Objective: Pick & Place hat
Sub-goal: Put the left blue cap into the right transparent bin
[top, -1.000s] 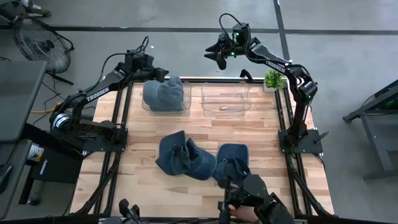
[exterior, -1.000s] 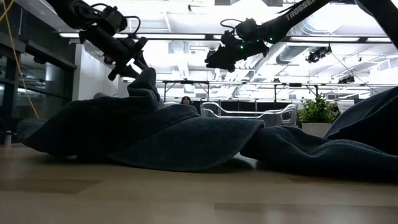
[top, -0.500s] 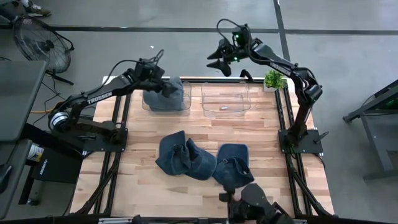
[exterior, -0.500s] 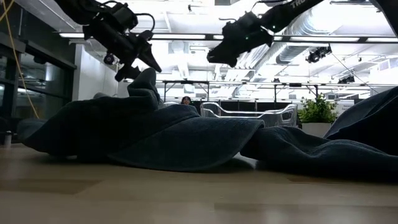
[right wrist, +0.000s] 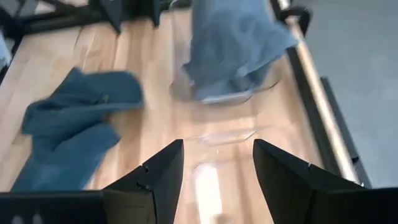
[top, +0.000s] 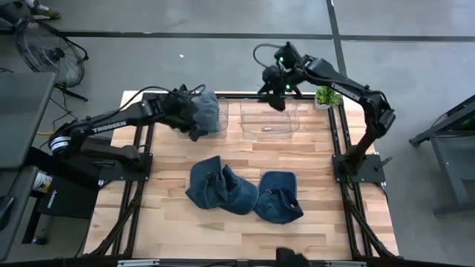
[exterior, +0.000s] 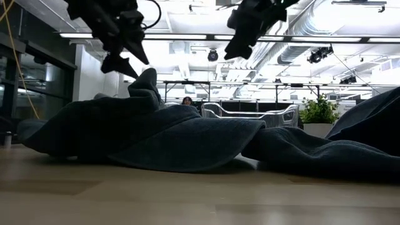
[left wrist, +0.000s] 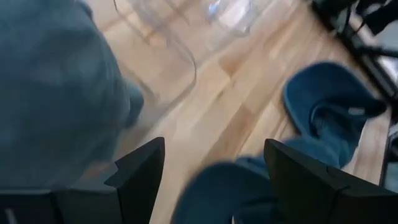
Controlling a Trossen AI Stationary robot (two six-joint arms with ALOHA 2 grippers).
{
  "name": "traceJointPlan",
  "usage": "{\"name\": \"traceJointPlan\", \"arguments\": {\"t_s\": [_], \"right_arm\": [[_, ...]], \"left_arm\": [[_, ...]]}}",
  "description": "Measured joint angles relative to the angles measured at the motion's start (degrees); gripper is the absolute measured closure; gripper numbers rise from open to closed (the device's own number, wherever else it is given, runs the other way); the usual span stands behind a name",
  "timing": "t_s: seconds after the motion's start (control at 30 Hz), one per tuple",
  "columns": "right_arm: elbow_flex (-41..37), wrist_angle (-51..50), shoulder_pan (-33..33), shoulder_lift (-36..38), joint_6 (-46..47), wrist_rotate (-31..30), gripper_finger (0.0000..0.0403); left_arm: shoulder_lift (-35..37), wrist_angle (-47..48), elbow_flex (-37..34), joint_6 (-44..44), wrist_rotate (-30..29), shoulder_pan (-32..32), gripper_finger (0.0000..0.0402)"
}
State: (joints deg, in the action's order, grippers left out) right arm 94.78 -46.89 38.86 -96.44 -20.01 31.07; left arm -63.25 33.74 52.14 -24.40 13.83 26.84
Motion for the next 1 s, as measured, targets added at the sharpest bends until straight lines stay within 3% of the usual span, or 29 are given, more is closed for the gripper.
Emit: {"name": "traceJointPlan", "arguments": {"t_s": [0.17,0.37,0.5,0.73,1.0], "right_arm": [[-11.26,2.93,-4.56,6.93,5.44,-3.17,0.0215],[-30.47,21.47,-11.88,19.33,17.85,-6.71,0.0215],[-39.39,28.54,-17.22,26.48,23.02,-11.56,0.0215],[-48.52,29.64,-24.06,34.18,28.99,-16.20,0.0215],[-53.91,28.81,-29.07,37.21,32.27,-18.14,0.0215]], "left_arm": [[0.44,4.57,-0.50,-2.10,-4.10,-6.88,0.0131],[0.46,2.89,-2.61,-11.12,-8.35,-16.37,0.0131],[0.43,0.64,-3.30,-20.70,-12.97,-23.14,0.0131],[-2.13,-7.92,-3.30,-39.72,-20.33,-31.32,0.0131],[-12.62,-10.60,-1.64,-58.23,-18.80,-32.51,0.0131]]}}
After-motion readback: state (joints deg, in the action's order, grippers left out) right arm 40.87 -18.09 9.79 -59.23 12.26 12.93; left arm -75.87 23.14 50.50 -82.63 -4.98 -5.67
